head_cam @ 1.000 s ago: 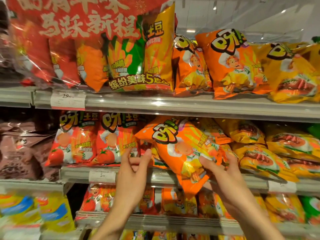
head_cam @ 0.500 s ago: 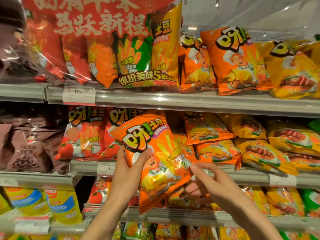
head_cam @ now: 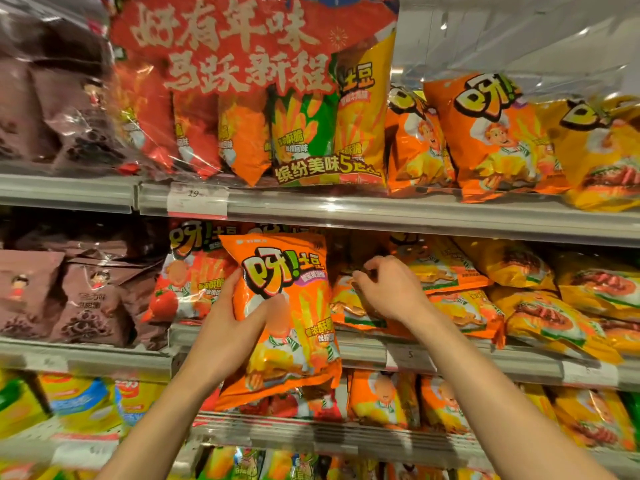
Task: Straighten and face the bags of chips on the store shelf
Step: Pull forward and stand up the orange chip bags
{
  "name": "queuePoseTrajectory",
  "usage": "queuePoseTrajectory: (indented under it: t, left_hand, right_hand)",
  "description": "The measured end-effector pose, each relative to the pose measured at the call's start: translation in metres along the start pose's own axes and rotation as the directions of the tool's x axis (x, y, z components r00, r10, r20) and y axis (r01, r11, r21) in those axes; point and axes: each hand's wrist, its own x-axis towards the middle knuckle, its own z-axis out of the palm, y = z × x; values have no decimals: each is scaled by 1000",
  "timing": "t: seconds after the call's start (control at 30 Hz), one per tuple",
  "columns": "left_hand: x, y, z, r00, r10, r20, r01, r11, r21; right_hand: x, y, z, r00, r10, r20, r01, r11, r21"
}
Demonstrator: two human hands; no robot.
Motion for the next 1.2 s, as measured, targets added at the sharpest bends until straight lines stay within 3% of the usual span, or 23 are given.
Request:
queuePoseTrajectory:
  t: [0.1,0.23,0.37,0.5,0.6,0.73,0.8,0.97,1.2]
  left_hand:
    - [0,-2,-4,1000,2,19,-3,1000,30]
    - [0,-3,-9,999,-3,41,2,999,33]
    - [0,0,-11,1000,-5,14,5,1000,24]
    - [-1,3,-13,1000,-9,5,9,1000,27]
    - [-2,5,-16,1000,-11,14,11,999,30]
    - [-3,6,-19,1000,-21,17,20,999,47]
    - [-3,7,-19,1000,-15,17,14,999,44]
    - [-2,4,-20,1000,10,1,-10,999,34]
    - [0,0,-30,999,-33,-4,33,998,54]
  right_hand:
    - [25,-1,18,985,124,120,-109,986,-125]
    - [40,-4,30,920,299,254,-270,952,-145]
    - [49,-4,34,882,359,304,-326,932,-156]
    - [49,-1,29,900,347,263,-347,937,-49]
    - [48,7,22,923,327,202,-361,917,170]
    - [42,19,13,928,346,135,-363,767,530]
    - [38,21,13,932,348,102,-332,705,627]
    - [34,10,21,971,239,-2,-182,743,644]
    - [44,-6,45,981,130,-141,-59,904,423]
